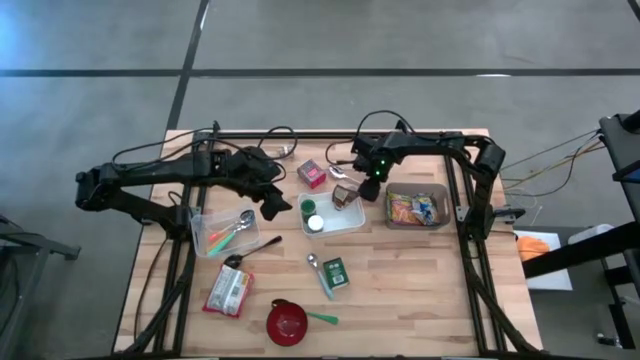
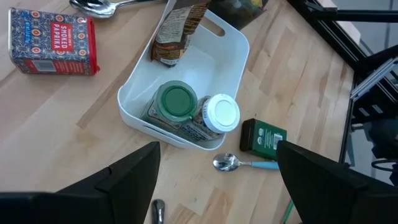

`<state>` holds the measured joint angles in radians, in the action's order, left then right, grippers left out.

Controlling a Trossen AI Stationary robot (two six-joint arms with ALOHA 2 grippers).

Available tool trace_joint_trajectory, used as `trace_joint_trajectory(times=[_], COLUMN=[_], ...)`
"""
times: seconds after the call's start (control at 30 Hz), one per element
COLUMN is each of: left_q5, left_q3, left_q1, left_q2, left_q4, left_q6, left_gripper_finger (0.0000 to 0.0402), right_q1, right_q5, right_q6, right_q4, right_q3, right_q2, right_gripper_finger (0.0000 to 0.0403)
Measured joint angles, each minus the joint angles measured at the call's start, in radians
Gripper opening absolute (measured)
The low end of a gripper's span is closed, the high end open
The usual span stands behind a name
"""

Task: Pick & Place Food Item
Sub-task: Put the silver spoon into the transparent bin

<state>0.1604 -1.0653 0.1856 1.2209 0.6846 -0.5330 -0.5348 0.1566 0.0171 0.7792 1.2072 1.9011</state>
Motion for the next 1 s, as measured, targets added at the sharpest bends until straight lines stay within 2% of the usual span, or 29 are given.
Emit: trace_joint_trajectory(times=[0.17, 0.53, 0.8, 0.87, 1.0], left_q5=[0.0, 0.0, -0.001, -0.001, 0.0], left_q3=[0.0, 0.0, 0.0, 0.0, 0.0], left_q1=[-0.001, -0.002, -0.002, -0.002, -0.002], left_q2=[0.0, 0.0, 0.0, 0.0, 0.0], left_q4=[0.0, 0.0, 0.0, 0.0, 0.0], left_q6=[0.0, -0.001, -0.012, -0.018, -0.018], left_gripper_finger=[0.0325, 0.0325, 0.0326, 0.0326, 0.0326], right_q1=[0.001, 0.009, 0.019, 0.018, 0.018], right_q5=[-0.058, -0.075, -0.118, -0.124, -0.138], right_q6=[0.039, 0.051, 0.111, 0.131, 0.133], right_q4=[-0.017, -0.045, -0.035, -0.031, -0.032], right_q3=[0.0, -0.044, -0.048, -0.048, -0.048], right_q2=[0.0, -0.005, -0.005, -0.004, -0.004], right_gripper_finger=[0.0187, 0.012, 0.0107, 0.0093, 0.003])
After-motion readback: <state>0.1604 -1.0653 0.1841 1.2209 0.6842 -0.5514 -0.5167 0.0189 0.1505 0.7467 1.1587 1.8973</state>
